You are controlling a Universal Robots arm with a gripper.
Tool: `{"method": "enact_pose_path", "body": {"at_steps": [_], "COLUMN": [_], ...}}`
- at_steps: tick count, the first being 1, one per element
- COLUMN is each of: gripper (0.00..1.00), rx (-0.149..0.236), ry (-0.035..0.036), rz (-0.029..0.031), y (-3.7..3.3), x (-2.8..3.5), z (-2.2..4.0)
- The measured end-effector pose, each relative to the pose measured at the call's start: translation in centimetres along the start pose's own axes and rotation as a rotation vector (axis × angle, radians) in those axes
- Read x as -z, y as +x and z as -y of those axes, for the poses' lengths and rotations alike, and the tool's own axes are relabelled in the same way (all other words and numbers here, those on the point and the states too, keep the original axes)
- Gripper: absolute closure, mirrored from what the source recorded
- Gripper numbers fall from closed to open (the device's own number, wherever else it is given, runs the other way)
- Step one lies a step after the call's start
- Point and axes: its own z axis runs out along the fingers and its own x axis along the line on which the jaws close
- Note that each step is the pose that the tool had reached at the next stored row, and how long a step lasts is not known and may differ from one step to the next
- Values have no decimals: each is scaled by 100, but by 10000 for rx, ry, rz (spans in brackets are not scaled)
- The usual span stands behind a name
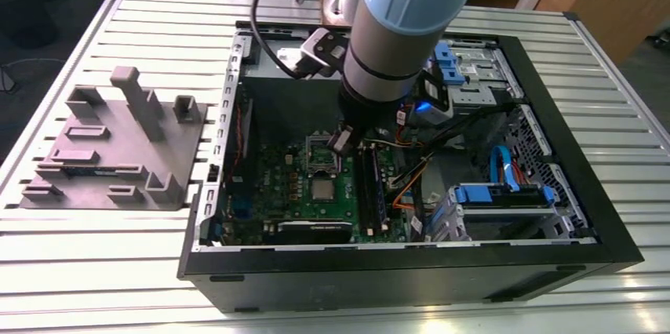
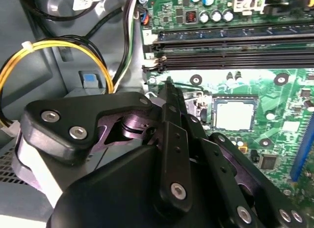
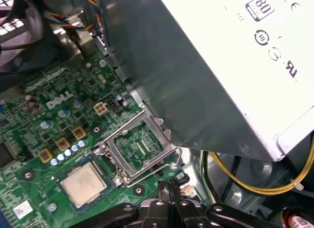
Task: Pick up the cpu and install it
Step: 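Close the cpu cover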
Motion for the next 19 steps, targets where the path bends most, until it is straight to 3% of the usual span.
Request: {"method": "enact_pose_path", "body": {"at_steps": [3, 11, 19], "gripper": [90, 90, 90], "rx": [3, 9, 9], "ry": [-81, -249, -267], "rz": [113, 344, 368], "y": [-8, -40, -95], "x": [-25, -102, -172], "z": [1, -2, -39]}}
